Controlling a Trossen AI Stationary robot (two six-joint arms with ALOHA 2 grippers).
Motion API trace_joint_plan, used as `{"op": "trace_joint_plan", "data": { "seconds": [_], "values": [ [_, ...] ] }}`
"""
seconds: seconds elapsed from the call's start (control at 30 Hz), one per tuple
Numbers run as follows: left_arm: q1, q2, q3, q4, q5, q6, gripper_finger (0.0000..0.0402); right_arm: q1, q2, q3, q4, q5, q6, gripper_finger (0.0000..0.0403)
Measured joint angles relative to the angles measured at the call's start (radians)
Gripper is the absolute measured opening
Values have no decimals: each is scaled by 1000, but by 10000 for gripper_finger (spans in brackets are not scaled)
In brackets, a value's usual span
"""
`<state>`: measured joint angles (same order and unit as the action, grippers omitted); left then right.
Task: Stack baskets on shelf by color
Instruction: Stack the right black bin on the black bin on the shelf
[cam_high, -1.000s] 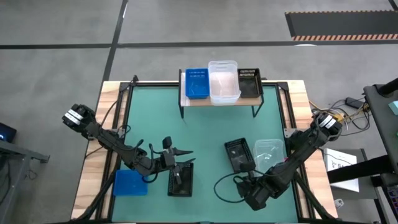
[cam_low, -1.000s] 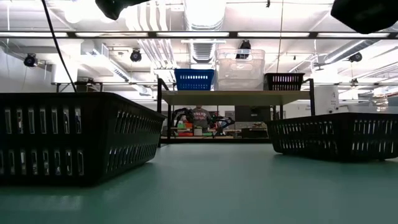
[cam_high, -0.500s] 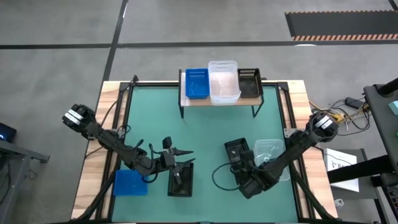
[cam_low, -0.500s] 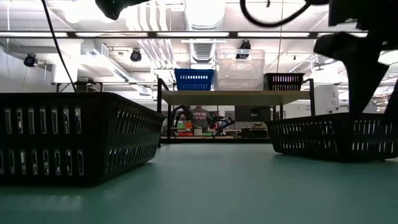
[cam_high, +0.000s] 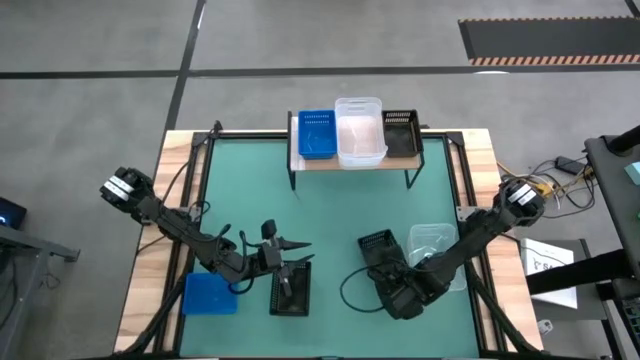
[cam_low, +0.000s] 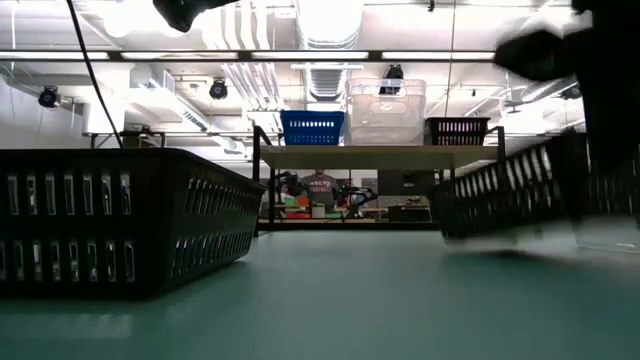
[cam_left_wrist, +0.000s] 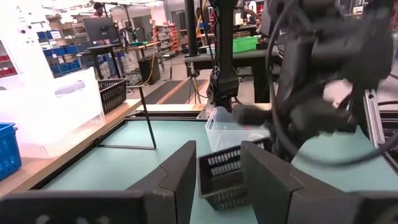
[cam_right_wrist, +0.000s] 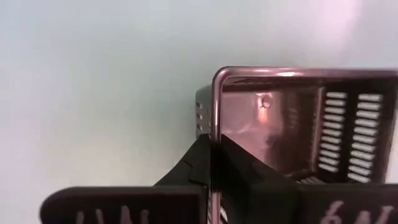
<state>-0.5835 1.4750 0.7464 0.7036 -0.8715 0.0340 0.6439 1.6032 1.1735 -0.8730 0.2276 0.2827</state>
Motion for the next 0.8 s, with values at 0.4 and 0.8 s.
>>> {"op": "trace_joint_plan", "data": {
  "seconds": [0.4, 0.8],
  "values": [
    [-4, 0, 0, -3, 0, 0, 111, -25, -12, 539, -568, 189, -67, 9],
    [-21, 0, 0, -4, 4, 0, 111, -254, -81, 906, -696, 221, -295, 9]
  ]
}}
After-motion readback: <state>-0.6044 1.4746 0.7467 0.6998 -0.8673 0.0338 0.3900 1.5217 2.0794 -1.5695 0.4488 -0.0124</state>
